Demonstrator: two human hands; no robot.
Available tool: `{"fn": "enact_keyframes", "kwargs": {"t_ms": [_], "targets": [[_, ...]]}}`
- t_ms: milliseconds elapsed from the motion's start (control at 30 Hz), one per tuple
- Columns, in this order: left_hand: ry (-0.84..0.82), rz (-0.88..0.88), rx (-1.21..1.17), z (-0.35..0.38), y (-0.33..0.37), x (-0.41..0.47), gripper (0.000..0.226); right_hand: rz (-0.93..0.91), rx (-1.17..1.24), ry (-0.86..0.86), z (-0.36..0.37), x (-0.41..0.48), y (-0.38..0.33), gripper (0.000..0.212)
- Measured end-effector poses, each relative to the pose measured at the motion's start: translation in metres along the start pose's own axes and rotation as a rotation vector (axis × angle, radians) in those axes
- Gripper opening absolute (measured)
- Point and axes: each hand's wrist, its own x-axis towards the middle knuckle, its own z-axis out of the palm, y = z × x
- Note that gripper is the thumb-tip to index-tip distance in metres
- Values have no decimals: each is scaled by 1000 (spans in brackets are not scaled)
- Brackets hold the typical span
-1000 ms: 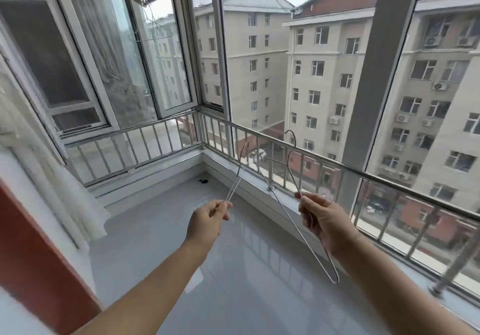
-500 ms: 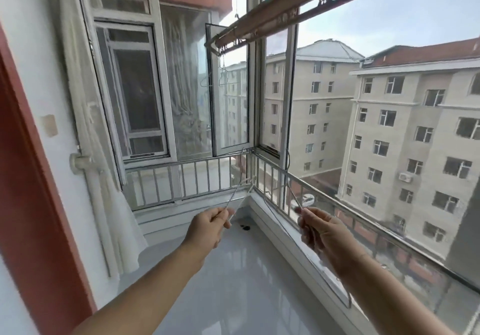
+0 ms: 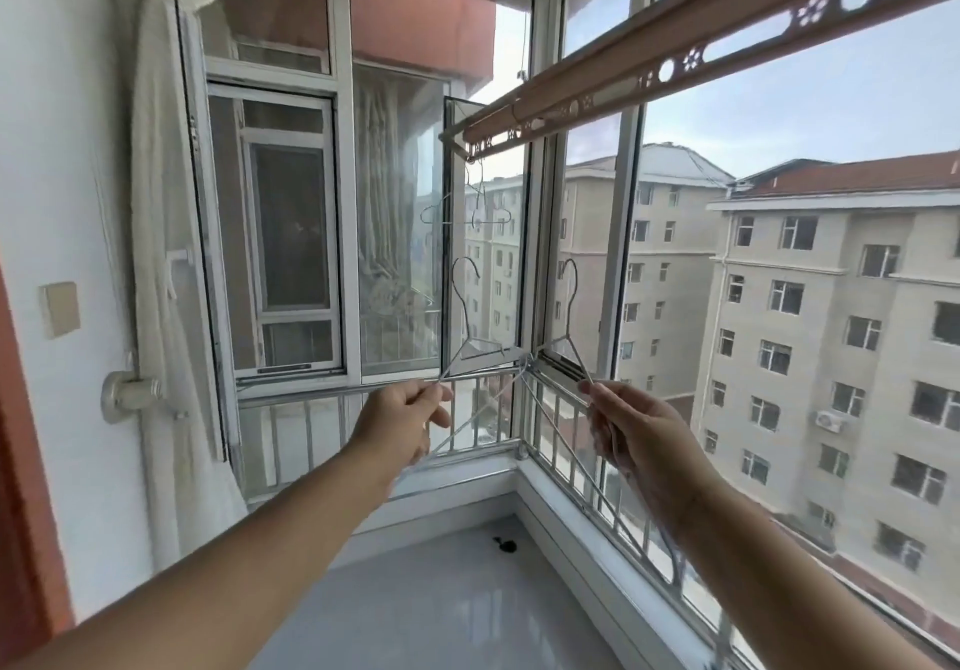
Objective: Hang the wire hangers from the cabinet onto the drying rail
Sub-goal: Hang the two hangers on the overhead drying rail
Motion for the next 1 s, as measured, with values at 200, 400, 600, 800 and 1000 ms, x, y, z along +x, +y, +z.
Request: {"fn": "enact_keyframes", "kwargs": {"t_ms": [200, 400, 600, 800, 1000], "targets": [[-51, 23, 39, -32, 0, 101, 23, -36, 29, 63, 52, 83, 14, 19], [-86, 69, 14, -46, 6, 187, 22, -134, -2, 113, 88, 156, 22, 21], [-109, 133, 61, -38, 10, 272, 23, -212, -70, 146, 104, 235, 27, 20], [-160, 177, 68, -5, 26, 354, 22, -310, -183, 204, 100, 324, 25, 16], [-274, 134, -103, 35, 53, 427, 26, -413, -291, 274, 90, 412, 3, 15]]}}
